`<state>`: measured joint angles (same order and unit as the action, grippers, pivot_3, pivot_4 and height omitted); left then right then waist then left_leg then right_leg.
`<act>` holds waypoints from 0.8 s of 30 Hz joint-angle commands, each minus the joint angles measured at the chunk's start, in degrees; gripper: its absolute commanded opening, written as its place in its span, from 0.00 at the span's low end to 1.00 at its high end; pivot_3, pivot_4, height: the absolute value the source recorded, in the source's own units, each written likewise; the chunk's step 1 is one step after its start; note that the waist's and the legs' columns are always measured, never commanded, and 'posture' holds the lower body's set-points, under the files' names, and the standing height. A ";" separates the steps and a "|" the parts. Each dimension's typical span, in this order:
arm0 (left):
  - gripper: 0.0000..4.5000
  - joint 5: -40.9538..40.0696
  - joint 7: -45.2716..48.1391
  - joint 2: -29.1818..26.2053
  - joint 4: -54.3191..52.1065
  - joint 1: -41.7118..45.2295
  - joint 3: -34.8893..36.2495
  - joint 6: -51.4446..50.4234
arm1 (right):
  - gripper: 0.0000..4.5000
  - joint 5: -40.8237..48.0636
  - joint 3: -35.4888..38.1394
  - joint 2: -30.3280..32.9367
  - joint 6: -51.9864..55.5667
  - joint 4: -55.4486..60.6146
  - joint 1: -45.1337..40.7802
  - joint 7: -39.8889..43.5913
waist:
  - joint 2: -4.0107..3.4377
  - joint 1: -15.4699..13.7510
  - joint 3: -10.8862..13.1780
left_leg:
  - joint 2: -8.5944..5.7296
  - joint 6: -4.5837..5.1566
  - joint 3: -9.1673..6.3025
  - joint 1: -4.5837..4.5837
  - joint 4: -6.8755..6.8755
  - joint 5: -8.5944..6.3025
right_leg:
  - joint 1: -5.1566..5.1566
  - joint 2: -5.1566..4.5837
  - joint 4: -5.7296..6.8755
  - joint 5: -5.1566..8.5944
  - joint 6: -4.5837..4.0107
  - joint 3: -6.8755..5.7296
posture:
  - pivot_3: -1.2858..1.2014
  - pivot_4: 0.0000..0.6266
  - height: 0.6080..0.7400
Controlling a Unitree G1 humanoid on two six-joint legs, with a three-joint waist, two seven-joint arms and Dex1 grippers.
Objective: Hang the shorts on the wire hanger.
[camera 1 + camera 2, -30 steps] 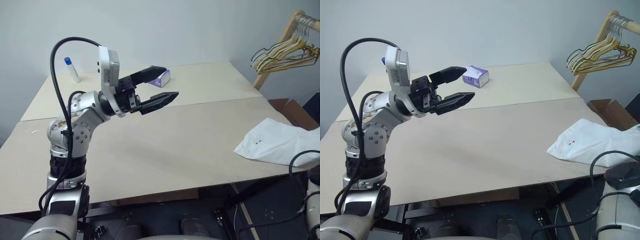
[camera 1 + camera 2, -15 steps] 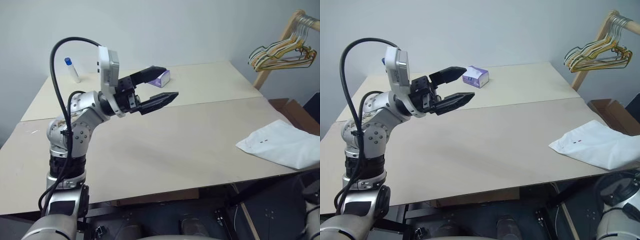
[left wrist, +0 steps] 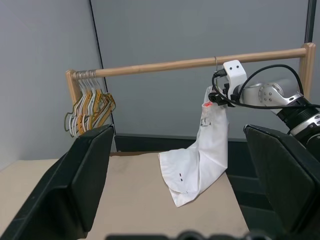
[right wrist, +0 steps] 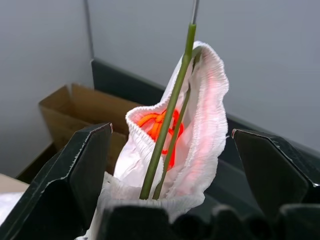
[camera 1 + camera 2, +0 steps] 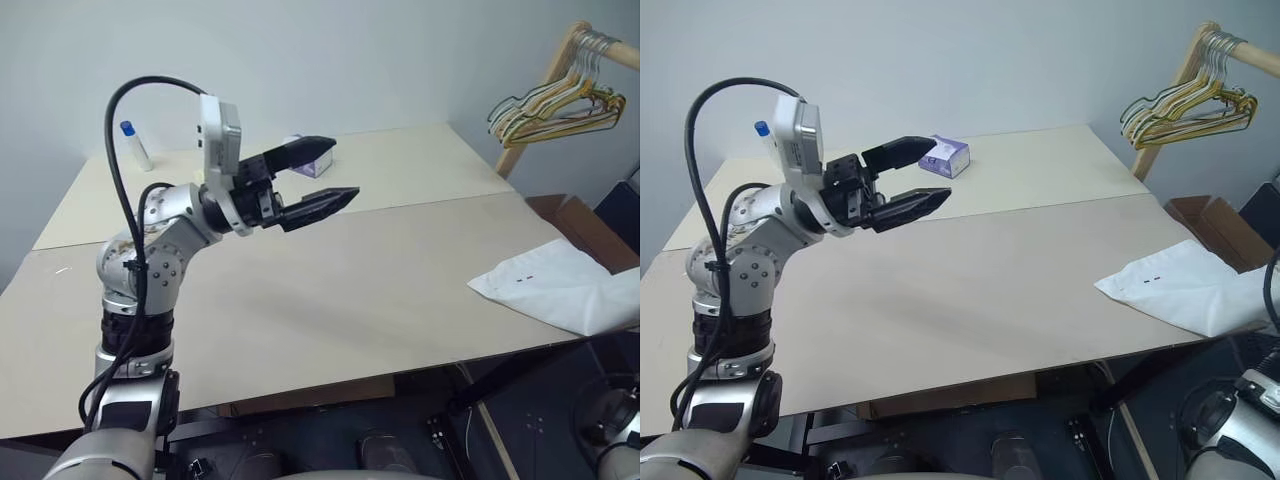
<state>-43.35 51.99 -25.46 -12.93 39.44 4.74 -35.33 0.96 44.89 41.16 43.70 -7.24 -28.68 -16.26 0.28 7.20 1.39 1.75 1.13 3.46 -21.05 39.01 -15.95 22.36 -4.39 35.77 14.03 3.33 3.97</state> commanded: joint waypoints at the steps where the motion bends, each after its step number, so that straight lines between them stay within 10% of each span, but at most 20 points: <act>1: 1.00 -0.79 -0.17 -0.32 -1.28 0.33 0.70 0.67 | 0.99 -2.28 -1.94 -0.77 -12.05 6.29 0.61 -2.50 | 0.00 0.07 0.00 | 0.00 0.00 0.00 0.00 -0.01 0.00 | 0.00 0.00 0.00 0.00 0.00 0.01 | 0.47 0.02 1.00; 8: 1.00 -0.10 -1.73 0.71 -1.01 -1.51 1.10 1.59 | 0.99 -3.24 -9.62 -4.28 -33.92 10.81 4.75 1.11 | 0.04 0.53 0.03 | 0.01 0.00 0.01 0.02 -0.04 0.00 | -0.07 0.02 0.02 0.00 0.01 0.05 | 0.48 0.02 1.00; 24: 1.00 13.29 -1.57 -8.72 -3.64 -18.17 -0.44 10.19 | 0.99 15.04 -45.12 -4.95 -40.91 16.81 4.80 57.16 | 0.39 -1.40 0.22 | 0.09 0.01 -0.14 0.27 -0.18 -0.01 | -0.09 0.09 0.02 0.02 -0.05 -0.03 | 0.54 0.01 1.00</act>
<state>-31.91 50.64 -33.05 -14.53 22.13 3.28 -27.79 15.88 1.73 36.19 5.23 9.99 -22.23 36.26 0.67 5.80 1.61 1.84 1.14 3.33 -20.80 38.83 -15.95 22.30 -4.31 35.81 14.05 3.27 3.95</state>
